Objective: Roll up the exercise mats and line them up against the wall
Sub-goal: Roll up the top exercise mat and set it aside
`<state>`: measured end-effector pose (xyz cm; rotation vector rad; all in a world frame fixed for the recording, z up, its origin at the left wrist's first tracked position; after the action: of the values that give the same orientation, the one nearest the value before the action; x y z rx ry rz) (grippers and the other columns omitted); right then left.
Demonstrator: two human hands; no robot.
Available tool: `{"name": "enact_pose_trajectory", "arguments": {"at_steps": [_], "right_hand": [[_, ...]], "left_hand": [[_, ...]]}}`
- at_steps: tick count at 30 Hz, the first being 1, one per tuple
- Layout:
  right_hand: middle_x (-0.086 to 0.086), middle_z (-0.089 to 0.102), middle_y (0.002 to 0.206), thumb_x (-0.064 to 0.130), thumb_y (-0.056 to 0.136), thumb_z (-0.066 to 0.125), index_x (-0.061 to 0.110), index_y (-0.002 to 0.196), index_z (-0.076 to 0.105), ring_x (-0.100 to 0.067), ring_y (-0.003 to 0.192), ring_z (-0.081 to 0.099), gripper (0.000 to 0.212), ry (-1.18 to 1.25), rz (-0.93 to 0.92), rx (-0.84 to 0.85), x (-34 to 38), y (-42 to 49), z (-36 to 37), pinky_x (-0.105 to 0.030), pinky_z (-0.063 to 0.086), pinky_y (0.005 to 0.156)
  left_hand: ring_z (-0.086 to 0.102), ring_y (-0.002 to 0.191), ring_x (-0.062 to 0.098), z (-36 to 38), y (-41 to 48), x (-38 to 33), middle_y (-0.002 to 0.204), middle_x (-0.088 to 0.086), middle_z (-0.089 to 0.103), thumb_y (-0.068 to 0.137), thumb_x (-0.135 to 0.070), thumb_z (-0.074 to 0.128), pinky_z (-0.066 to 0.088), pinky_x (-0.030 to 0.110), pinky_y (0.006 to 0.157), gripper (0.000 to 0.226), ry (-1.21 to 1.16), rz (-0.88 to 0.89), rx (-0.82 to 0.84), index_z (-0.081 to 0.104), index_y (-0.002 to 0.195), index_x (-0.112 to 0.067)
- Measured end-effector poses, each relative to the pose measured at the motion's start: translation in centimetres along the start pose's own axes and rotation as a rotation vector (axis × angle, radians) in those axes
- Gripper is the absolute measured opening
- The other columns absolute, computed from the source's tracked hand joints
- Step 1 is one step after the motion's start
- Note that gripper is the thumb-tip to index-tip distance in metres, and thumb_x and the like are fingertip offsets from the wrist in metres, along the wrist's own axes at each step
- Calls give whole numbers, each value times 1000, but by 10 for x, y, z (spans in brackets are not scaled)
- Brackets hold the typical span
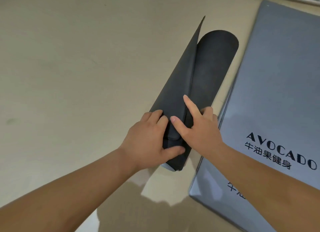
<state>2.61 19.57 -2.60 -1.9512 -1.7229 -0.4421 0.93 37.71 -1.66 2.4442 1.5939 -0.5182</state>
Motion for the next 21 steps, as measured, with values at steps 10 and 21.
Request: {"name": "enact_pose_trajectory", "arguments": {"at_steps": [10,21], "right_hand": [[10,30,134,49,92,70,60,152,26,-5,130,37,75,342,35,9,-12,-20,3,-26,39,107],[5,39,136,46,85,81,38,127,36,6,120,49,62,553,73,-78,-33,-44,5,-25,51,100]], "left_hand": [[53,128,38,8,-17,29,150,17,45,65,-66,87,58,48,91,105,46,206,51,48,153,-23],[52,93,33,20,-21,4,114,13,50,69,-45,92,56,45,64,52,-33,334,-10,70,106,-16]]}}
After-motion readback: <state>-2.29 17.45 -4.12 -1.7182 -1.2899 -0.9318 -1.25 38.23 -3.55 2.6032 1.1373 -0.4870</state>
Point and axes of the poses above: each hand's wrist, its own y-axis towards the middle knuckle, its own z-axis out of the palm, x = y × z, the point moved 1 cm from there along y, towards the middle knuckle
